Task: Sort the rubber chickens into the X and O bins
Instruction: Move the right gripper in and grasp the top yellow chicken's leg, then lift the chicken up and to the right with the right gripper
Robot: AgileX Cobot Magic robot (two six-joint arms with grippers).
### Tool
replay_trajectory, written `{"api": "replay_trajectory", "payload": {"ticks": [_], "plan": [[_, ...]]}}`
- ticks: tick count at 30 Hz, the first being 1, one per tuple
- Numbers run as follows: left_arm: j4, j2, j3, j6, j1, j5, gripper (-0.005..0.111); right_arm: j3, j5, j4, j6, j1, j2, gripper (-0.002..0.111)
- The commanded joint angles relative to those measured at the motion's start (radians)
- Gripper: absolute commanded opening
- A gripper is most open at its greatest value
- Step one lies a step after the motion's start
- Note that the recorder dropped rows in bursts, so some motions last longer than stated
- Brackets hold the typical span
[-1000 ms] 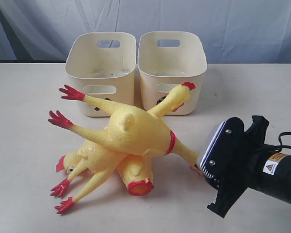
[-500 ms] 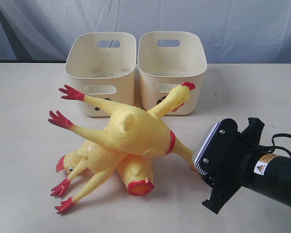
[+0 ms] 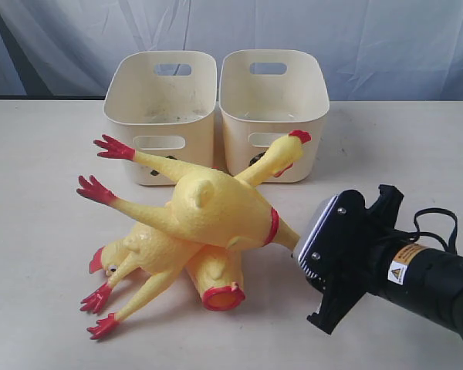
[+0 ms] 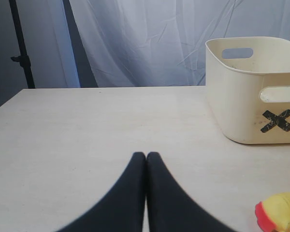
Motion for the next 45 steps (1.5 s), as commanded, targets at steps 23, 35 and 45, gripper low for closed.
{"api": "replay_trajectory", "payload": {"ticks": [23,35,45], "plan": [[0.003,-0.002,0.001,-0.003,-0.001,-0.006,0.0,-0.006,-0.168,-0.009,0.023,0.003,0.194,0.043],[0.003,-0.002,0.001,-0.003,-0.001,-0.006,0.0,-0.006,-0.168,-0.007,0.026,0.003,0.194,-0.001],[0.003,-0.002,0.001,-0.003,-0.001,-0.006,0.0,-0.006,-0.182,-0.007,0.031,0.003,0.194,-0.001]]}}
